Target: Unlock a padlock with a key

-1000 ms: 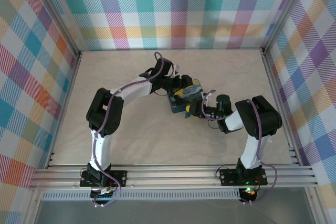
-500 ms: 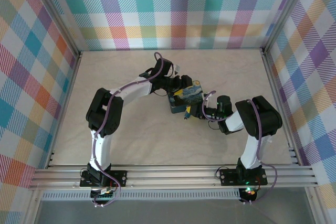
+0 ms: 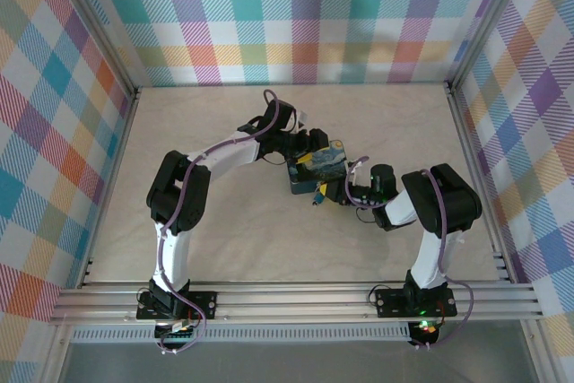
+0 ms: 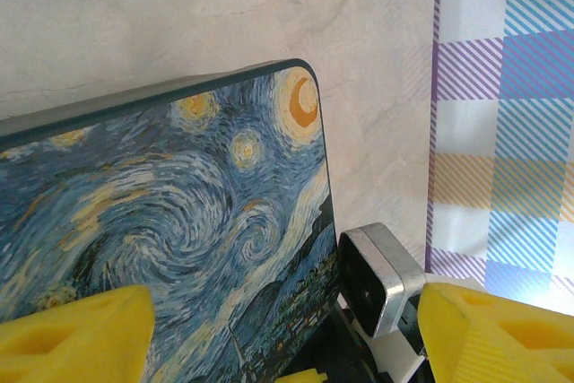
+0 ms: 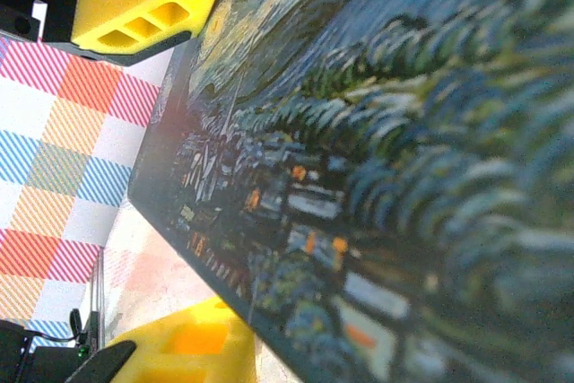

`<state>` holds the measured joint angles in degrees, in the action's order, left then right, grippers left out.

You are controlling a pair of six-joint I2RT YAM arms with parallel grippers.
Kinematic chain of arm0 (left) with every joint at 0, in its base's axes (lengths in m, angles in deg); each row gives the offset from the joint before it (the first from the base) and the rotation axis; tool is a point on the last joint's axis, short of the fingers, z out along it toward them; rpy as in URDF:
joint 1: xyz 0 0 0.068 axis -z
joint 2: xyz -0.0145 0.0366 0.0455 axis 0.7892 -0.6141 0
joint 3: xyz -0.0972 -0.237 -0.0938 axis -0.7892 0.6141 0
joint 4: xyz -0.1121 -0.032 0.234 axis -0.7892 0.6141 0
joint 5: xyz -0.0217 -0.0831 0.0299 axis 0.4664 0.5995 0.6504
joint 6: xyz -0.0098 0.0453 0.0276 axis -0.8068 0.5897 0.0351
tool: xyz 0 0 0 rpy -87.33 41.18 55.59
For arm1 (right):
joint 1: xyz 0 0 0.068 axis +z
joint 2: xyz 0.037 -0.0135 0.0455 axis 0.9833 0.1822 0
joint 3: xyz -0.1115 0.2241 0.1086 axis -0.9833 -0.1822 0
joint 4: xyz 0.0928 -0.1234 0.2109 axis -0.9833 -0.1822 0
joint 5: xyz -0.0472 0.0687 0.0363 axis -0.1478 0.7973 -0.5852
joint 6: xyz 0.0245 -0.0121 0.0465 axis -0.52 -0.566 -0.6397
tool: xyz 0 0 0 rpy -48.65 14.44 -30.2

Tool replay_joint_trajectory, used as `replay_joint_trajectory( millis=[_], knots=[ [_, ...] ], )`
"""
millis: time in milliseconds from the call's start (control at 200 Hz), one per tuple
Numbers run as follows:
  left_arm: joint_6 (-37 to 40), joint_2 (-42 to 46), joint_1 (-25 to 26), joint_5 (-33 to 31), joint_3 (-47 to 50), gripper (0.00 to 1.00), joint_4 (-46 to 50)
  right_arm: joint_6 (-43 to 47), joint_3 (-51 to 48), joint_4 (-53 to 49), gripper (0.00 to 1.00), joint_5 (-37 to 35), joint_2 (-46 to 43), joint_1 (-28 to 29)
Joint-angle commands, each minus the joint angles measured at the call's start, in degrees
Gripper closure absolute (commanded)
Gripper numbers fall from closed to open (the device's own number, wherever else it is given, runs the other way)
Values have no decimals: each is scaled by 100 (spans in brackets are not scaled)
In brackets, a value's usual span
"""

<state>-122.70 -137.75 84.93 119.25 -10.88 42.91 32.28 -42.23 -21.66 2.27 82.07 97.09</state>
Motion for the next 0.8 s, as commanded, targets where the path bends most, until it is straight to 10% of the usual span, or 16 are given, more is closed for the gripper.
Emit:
replay_joint_trajectory(
  millis=[0,440,795],
  knots=[
    [46,-52,-39,-211,214,22,338,179,-47,170,85,319,-14,15],
    [60,3,-46,-278,269,22,350,118,-96,190,93,136,-69,13],
    [-12,107,-56,-391,444,22,275,248,-394,40,62,-70,-459,47]
  ],
)
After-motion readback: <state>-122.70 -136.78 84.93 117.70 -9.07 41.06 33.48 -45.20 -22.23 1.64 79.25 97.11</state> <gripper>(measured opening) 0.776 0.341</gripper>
